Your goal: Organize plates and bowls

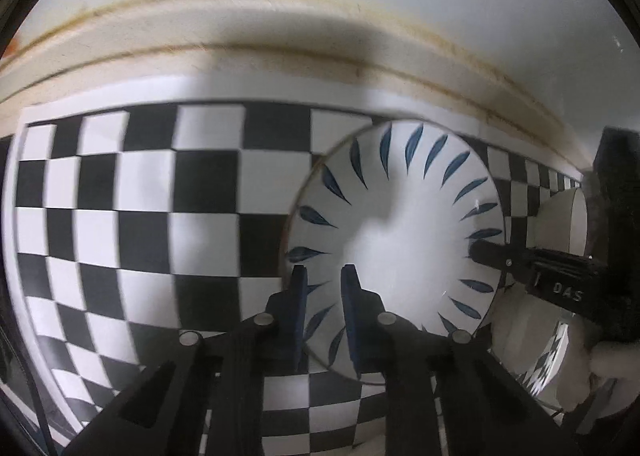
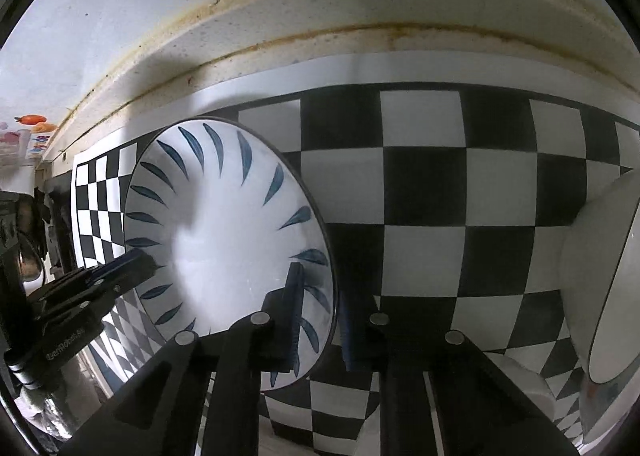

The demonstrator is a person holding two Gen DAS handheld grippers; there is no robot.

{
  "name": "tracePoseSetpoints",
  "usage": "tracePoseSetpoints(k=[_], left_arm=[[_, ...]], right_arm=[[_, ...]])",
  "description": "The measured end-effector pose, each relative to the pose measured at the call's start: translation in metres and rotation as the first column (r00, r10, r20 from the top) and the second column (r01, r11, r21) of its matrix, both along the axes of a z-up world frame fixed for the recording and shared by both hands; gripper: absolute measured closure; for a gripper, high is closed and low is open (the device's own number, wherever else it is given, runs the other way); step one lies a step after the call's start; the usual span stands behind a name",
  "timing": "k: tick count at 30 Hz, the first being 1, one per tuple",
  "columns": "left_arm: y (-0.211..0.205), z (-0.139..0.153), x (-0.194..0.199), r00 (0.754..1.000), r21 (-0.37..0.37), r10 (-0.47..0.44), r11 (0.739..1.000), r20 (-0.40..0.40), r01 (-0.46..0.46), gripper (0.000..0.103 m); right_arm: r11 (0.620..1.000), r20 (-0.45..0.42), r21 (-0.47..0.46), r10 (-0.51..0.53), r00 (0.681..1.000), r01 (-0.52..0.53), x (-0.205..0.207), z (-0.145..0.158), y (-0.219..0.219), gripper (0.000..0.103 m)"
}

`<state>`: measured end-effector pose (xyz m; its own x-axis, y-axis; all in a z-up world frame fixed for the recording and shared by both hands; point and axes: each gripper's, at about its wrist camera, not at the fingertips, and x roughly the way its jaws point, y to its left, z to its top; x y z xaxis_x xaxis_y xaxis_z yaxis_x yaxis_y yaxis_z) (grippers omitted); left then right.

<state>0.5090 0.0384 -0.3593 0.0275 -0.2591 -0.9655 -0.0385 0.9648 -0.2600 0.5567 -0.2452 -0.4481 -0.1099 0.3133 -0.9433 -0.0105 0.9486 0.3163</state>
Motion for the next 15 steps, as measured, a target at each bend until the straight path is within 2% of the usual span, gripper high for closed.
tracePoseSetpoints(k=[2,3,5,10,15], left_arm=[[0.005,0.004,0.0,1.0,-0.008,0.004,1.0,0.002,-0.004,0.087],[0.01,0.004,0.0,1.0,0.003,0.019,1.0,0.006,-0.019,0.082],[0.017,-0.005,0.001,0.999,-0.011,0.04,0.999,-0.019,-0.041,0.081],[0.034,-0.033,0.003,0.987,-0.136,0.11,0.983,-0.119,-0.126,0.081],[0.032,-0.034,0.003,0.987,-0.182,0.131,0.972,-0.098,-0.147,0.082]], right_arm=[[1.0,0.0,0.001,0.007,1.0,-0.007,0.0,0.001,0.001,0.086],[1.0,-0.003,0.005,0.01,1.0,-0.01,0.0,0.001,-0.001,0.086],[1.0,-0.008,0.012,0.011,1.0,-0.011,0.001,0.001,-0.001,0.086],[1.0,-0.024,0.02,0.01,1.0,-0.01,0.002,0.003,-0.006,0.086],[1.0,-0.024,0.009,0.029,0.999,-0.029,0.003,0.002,-0.001,0.086]])
